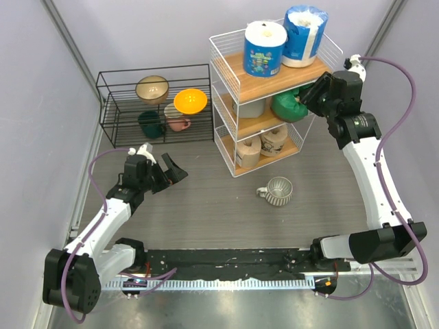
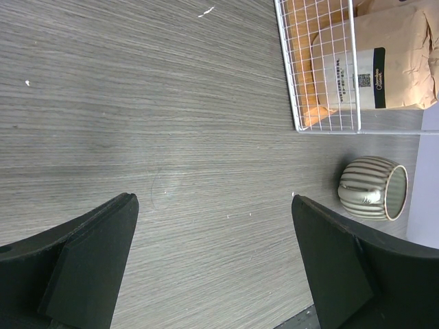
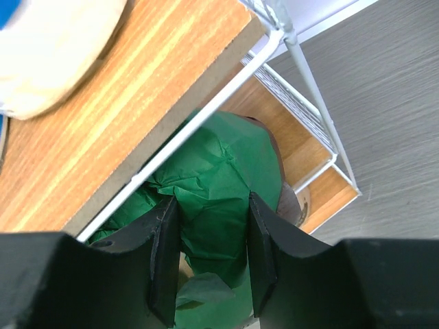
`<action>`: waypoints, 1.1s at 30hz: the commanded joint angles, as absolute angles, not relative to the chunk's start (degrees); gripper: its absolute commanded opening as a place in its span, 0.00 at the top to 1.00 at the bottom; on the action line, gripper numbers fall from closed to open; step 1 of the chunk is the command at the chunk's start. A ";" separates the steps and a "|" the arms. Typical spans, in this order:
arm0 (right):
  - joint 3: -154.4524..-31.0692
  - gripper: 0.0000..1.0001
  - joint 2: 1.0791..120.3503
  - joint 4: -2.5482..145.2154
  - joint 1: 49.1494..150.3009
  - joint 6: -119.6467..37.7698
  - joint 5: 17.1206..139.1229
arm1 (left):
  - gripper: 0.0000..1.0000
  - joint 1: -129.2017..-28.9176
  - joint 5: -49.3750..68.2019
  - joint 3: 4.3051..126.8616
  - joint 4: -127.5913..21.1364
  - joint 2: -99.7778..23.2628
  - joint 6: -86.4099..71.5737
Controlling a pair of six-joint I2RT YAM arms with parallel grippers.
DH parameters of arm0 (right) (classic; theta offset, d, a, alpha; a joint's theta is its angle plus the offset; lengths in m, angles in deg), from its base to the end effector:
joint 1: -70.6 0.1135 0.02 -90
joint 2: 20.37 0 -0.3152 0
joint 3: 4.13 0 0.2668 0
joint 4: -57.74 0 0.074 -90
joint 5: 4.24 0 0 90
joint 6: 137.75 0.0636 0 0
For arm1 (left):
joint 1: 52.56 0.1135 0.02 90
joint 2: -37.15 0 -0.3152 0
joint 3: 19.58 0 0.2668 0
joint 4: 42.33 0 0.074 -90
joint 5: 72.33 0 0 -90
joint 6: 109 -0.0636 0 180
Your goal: Place and organize the paper towels onto the shelf
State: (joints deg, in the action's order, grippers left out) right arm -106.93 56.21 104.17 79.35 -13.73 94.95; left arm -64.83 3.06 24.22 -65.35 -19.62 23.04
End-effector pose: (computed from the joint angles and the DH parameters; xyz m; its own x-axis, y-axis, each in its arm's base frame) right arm 0.3124 0.0378 0.4907 -0.2841 0.5151 -0.8087 0.1893 0.8570 0.4793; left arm 0.2086 -0.0618 0.2376 -0.6977 -0.5114 -0.5017 -0.0837 0.7537 -0.6519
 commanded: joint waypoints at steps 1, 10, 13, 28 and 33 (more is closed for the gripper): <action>-110.03 0.75 55.83 95.88 78.69 -10.40 92.44 | 0.00 -64.87 1.94 24.62 -63.24 -19.37 23.54; -108.97 0.75 56.63 93.24 78.68 -9.17 92.44 | 0.00 -64.95 2.03 24.53 -63.15 -19.54 23.54; -108.62 0.75 56.80 92.98 78.68 -9.08 92.79 | 0.00 -64.95 2.03 24.53 -63.15 -19.63 23.54; -105.63 0.75 58.47 89.55 78.60 -8.20 92.62 | 0.00 -64.95 2.38 24.53 -63.24 -19.54 23.54; -104.84 0.73 58.47 89.02 78.60 -8.29 93.23 | 0.00 -64.95 2.12 24.61 -63.24 -19.54 23.54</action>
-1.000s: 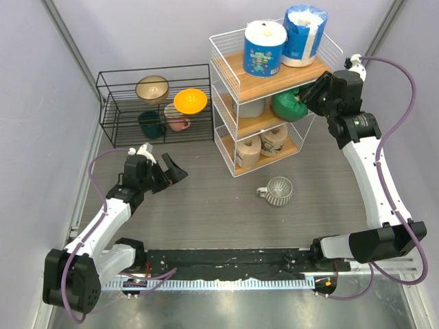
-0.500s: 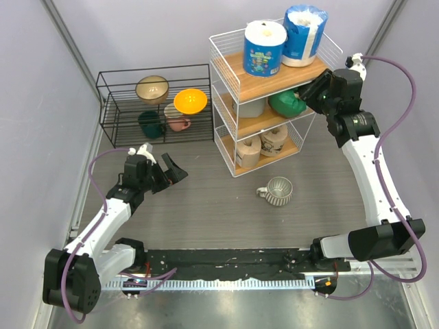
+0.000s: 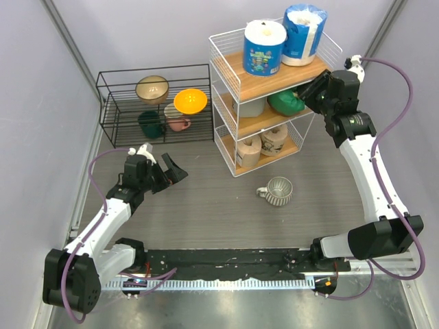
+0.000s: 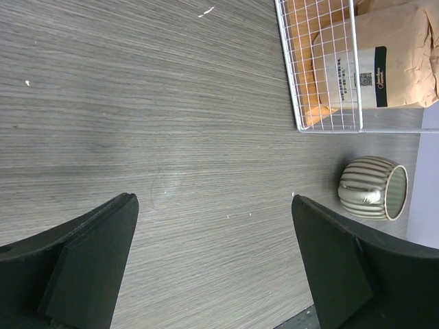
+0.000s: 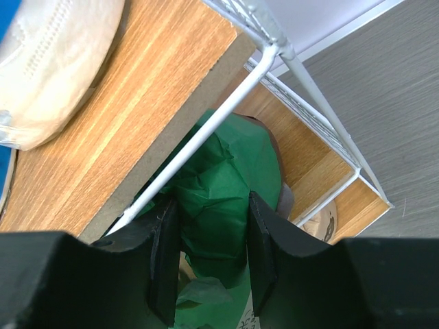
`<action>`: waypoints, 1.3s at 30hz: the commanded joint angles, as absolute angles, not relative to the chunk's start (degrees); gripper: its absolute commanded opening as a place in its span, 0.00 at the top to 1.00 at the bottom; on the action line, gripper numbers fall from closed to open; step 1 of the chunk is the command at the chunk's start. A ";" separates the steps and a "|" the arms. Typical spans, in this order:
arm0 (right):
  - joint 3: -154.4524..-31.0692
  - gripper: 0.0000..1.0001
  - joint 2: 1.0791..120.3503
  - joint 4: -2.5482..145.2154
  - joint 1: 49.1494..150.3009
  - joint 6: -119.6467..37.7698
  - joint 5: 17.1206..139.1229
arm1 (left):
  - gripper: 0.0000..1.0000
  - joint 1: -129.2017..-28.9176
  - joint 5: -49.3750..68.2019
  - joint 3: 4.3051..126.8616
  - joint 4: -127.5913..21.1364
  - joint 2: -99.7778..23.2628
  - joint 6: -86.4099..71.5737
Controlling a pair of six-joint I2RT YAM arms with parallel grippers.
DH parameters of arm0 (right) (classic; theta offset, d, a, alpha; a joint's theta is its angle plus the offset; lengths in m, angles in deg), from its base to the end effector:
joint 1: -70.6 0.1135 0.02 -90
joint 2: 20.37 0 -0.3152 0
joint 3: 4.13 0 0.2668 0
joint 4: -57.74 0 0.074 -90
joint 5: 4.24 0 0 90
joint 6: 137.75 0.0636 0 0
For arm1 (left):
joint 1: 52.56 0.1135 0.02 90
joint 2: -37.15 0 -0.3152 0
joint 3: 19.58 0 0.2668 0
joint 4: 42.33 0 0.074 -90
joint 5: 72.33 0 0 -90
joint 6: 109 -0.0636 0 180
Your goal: Place and organize the paper towels onto the shelf
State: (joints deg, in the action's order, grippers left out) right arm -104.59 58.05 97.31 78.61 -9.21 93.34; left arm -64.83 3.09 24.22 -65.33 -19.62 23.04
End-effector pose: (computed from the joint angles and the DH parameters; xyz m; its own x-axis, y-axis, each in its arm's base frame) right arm 0.3326 0.0383 0.4811 -0.2418 0.5897 -0.7706 0.1752 0.8076 0.5630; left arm 0.2086 -0.0618 0.2377 -0.6973 -0.5116 -0.5021 -0.0837 0.7538 -0.6518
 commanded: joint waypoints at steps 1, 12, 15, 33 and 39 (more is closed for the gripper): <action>-104.84 0.70 58.65 89.11 78.60 -8.29 93.23 | 0.00 -64.95 2.12 24.53 -63.24 -19.54 23.54; -104.31 0.35 56.98 88.67 78.60 -8.73 92.71 | 0.00 -65.04 2.03 24.53 -63.24 -19.45 23.54; -104.14 0.31 56.01 88.14 78.60 -8.81 92.10 | 0.00 -64.95 1.94 24.53 -63.24 -19.45 23.54; -102.56 0.29 50.04 87.88 78.51 -10.05 92.27 | 0.00 -64.95 2.12 24.44 -63.50 -19.19 23.54; -98.08 0.29 44.42 87.88 78.42 -10.84 94.80 | 0.00 -65.04 2.03 24.35 -63.42 -19.28 23.54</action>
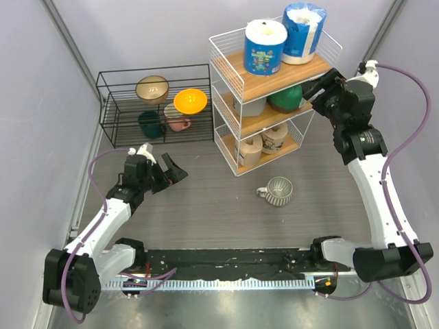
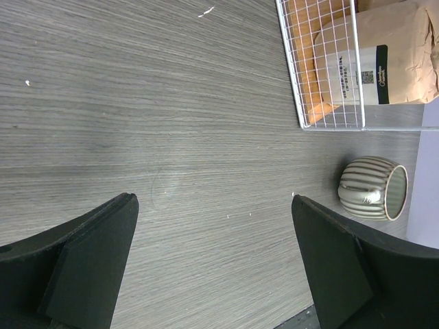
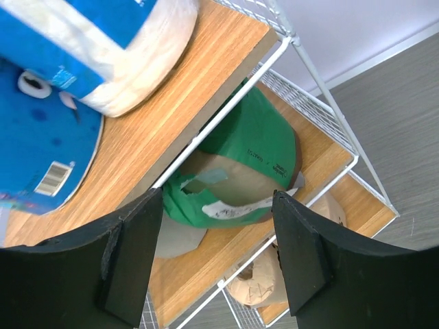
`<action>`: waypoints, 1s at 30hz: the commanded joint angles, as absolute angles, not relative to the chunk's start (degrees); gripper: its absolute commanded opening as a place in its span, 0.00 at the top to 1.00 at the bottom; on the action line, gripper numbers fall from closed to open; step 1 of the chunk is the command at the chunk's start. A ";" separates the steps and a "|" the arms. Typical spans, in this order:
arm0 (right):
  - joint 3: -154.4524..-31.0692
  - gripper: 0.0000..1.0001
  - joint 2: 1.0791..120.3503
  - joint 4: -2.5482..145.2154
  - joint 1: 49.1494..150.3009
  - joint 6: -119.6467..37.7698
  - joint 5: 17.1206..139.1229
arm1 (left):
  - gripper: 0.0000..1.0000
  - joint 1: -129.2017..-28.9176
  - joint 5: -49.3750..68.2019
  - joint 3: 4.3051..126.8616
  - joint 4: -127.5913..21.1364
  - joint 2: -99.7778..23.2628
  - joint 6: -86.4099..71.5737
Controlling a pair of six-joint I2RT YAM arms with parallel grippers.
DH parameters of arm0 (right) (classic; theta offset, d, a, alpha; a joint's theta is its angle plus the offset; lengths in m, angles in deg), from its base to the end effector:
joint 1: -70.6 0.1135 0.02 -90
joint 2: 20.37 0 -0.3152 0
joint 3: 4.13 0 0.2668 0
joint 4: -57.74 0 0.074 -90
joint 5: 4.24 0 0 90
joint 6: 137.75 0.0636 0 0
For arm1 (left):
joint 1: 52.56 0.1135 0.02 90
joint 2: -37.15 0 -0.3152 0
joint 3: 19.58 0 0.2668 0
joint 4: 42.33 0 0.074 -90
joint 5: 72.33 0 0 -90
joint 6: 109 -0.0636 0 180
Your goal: Place and organize the paper towels onto the shelf
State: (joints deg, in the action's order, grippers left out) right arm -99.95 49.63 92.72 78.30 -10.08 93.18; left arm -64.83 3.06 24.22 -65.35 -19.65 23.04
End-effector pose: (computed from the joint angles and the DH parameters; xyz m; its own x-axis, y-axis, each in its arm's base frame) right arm 0.2862 0.0304 0.5041 -0.1289 0.5941 -0.7940 0.0912 0.8044 0.5870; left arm 0.2086 -0.0618 0.2375 -0.6980 -0.5113 -0.5014 -0.0840 0.7537 -0.6518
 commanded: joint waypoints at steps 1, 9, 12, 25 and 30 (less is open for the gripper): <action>-96.68 0.29 43.45 87.88 78.33 -10.93 95.60 | 0.00 -65.04 1.94 24.44 -63.33 -19.28 23.54; -90.70 0.29 38.08 87.96 78.24 -9.61 94.30 | 0.00 -64.95 1.94 24.26 -63.07 -19.63 23.63; -89.38 0.28 39.13 87.18 78.24 -9.00 88.33 | 0.00 -64.95 1.85 24.35 -63.06 -19.72 23.63; -91.30 0.28 48.36 84.63 78.16 -7.85 87.87 | 0.00 -64.95 1.94 24.26 -63.15 -19.63 23.63; -92.97 0.29 51.35 84.18 78.16 -6.80 90.42 | 0.00 -64.95 2.03 24.26 -63.15 -19.71 23.54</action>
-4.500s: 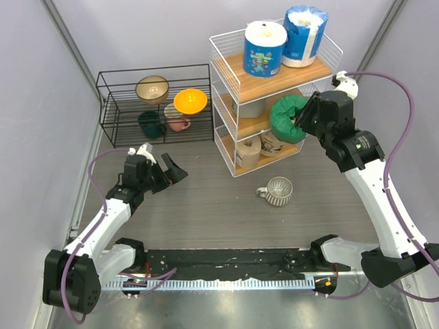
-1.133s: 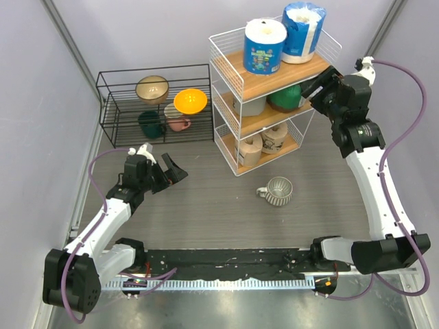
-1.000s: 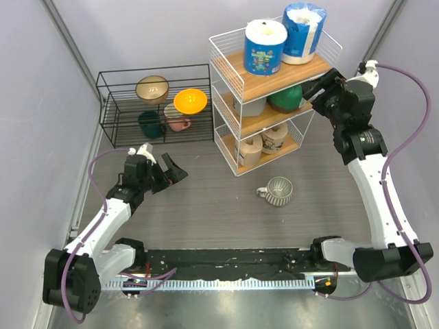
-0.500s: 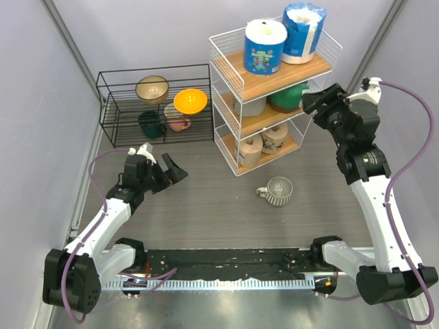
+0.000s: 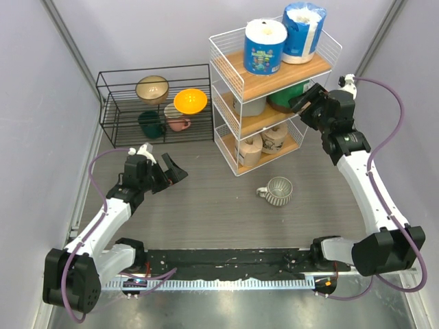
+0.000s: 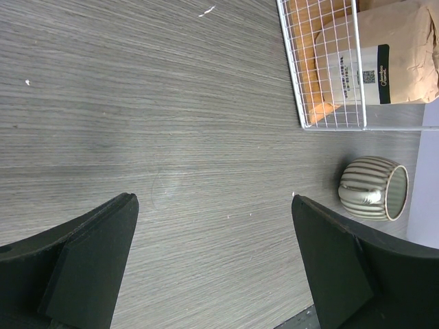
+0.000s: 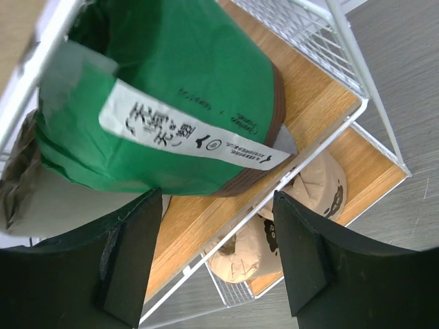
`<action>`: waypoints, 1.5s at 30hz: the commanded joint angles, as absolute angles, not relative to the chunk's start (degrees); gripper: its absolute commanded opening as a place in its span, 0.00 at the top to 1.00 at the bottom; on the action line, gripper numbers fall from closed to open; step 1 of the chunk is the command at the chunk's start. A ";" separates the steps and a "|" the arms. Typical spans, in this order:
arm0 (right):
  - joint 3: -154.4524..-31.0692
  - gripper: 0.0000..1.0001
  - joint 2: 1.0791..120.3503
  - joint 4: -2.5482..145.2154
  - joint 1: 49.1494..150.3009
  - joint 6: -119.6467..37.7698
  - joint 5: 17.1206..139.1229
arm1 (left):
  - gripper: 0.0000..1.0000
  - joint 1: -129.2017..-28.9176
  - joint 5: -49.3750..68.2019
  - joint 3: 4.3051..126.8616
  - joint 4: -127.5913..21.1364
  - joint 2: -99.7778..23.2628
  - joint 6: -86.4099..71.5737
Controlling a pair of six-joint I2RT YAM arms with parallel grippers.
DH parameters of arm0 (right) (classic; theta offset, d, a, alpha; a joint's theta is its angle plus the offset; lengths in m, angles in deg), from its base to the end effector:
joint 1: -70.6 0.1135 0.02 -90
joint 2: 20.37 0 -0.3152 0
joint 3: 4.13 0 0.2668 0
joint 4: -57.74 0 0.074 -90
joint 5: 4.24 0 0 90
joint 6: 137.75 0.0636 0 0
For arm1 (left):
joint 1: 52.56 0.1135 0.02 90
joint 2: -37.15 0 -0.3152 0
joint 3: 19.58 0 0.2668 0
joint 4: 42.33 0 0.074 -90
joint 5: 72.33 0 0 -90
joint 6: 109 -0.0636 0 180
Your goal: Place and organize the paper towels onto the shelf
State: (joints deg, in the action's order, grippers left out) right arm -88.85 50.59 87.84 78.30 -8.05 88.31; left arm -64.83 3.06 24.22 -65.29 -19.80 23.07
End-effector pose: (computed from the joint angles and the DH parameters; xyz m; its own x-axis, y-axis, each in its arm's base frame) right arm 0.3059 0.0385 0.4362 -0.2730 0.6070 -0.7463 0.1077 0.7902 0.6033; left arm 0.2090 -0.0619 0.2371 -0.6987 -0.5116 -0.5001 -0.0854 0.7537 -0.6517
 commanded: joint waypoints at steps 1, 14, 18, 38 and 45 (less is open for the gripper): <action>-93.41 0.28 51.53 84.19 78.16 -6.62 90.86 | 0.00 -64.95 2.03 24.35 -63.15 -19.63 23.45; -93.86 0.29 50.74 84.80 78.16 -7.06 97.36 | 0.00 -64.95 1.94 24.44 -63.07 -19.89 23.63; -93.42 0.29 50.56 85.06 78.16 -7.06 98.24 | 0.00 -64.87 1.94 24.35 -63.07 -19.89 23.63; -94.65 0.29 53.90 85.68 77.98 -7.59 100.97 | 0.00 -64.95 2.12 24.18 -63.07 -19.63 23.54; -95.96 0.29 55.48 85.68 78.07 -8.20 100.97 | 0.00 -64.95 2.03 24.18 -63.07 -19.63 23.54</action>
